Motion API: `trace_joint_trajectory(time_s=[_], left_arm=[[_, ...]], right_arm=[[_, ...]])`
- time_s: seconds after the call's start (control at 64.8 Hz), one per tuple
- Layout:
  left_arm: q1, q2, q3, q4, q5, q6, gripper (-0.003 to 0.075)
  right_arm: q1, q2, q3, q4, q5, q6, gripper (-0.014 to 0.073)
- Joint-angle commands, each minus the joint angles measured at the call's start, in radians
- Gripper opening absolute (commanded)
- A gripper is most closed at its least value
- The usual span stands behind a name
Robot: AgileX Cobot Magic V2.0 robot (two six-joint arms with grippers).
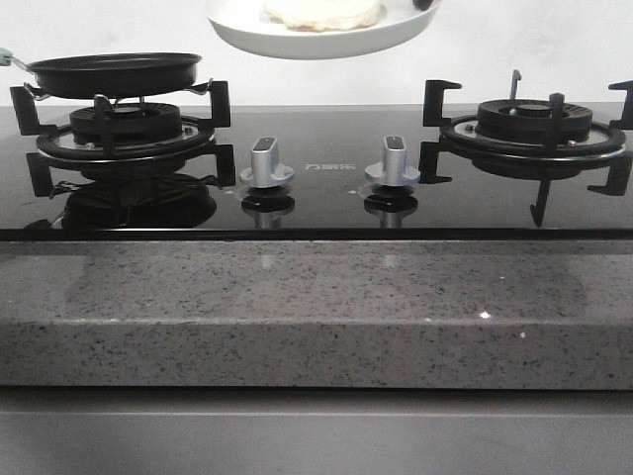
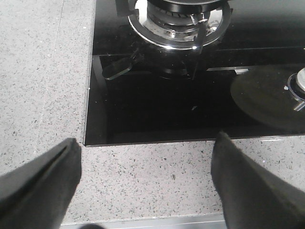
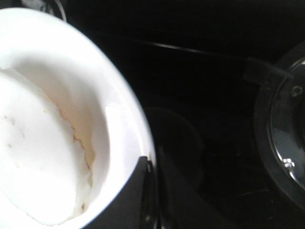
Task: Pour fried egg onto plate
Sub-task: 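Lower the plate with the egg between the knobs using the right gripper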
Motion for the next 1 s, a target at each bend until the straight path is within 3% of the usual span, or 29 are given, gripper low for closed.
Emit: trace_joint_trajectory(time_s=[0.0,0.154,0.509,0.617,0.848,0.987], left_arm=[[-0.007,-0.001,-0.026,-0.009,-0.061,-0.009,0.0557],[-0.007,-0.001,-0.026,-0.009,-0.061,-0.009,0.0557],[-0.007,-0.001,-0.026,-0.009,-0.061,-0.009,0.0557],[-0.007,-0.001,-0.026,-0.009,-0.061,-0.009,0.0557],[-0.007,-0.001,-0.026,-0.009,-0.061,-0.009,0.0557],[-0.007,-0.001,-0.026,-0.009,-0.061,-0.009,0.0557]], right_arm=[[-0.004,-0.005,-0.089,0.026,-0.033,0.065,-0.0058],[-0.004,0.07,-0.126,0.021,-0.031,0.162,-0.0058],[-0.004,0.163,-0.126,-0.04,-0.003,0.216,-0.0042],[-0.004,0.184,-0.126,-0.047,0.017,0.216,0.0053],[-0.004,0.179,-0.138,-0.047,0.015,0.216,0.0367],[-0.005,0.155,-0.176,-0.054,0.052,0.215,0.0383]])
